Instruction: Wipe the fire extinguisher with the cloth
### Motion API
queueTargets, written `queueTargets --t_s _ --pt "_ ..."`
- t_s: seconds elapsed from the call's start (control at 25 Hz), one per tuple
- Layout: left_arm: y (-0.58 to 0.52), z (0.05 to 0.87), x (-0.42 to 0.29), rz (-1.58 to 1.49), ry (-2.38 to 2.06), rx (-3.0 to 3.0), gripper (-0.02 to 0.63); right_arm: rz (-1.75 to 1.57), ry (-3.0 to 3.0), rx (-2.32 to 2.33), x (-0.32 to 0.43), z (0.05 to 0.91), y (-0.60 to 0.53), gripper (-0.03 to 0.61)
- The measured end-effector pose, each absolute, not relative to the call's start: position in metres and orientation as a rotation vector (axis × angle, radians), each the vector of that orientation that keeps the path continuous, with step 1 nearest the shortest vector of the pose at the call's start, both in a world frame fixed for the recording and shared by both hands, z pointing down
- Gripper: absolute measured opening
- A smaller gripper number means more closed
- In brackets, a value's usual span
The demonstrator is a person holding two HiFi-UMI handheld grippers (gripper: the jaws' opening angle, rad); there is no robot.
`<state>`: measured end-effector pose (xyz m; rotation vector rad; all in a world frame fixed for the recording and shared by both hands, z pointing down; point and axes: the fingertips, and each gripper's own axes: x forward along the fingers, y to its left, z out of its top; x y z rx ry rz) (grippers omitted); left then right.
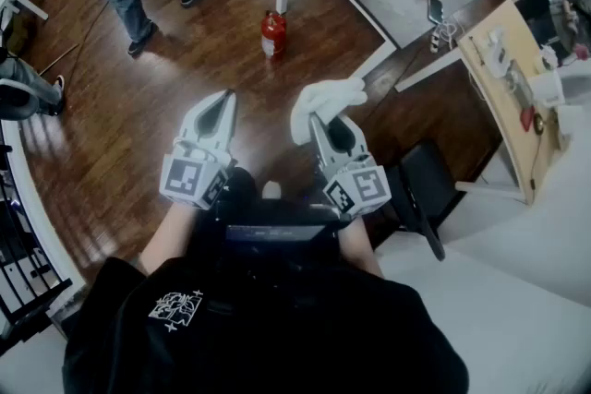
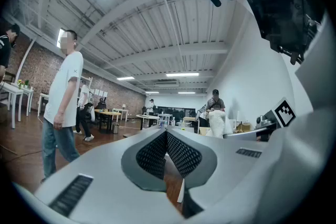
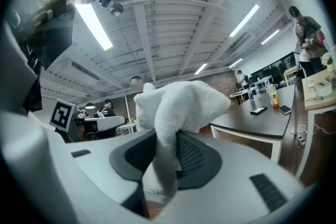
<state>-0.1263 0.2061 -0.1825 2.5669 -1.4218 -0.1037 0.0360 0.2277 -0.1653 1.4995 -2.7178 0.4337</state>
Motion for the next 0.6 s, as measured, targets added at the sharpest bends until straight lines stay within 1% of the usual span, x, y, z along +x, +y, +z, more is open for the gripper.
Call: queueTargets --t_s 0.44,0.6 --pt "0.202 -0.176 -0.119 -0.153 -1.405 2.593 0.000 0.417 -2.711 1.497 0.040 -0.155 0.226 0.129" --pt "0.124 -0.155 -0.118 -0.145 -1.352 2.584 0.000 0.436 -2.666 1.531 0.040 -0.136 0.153 0.129"
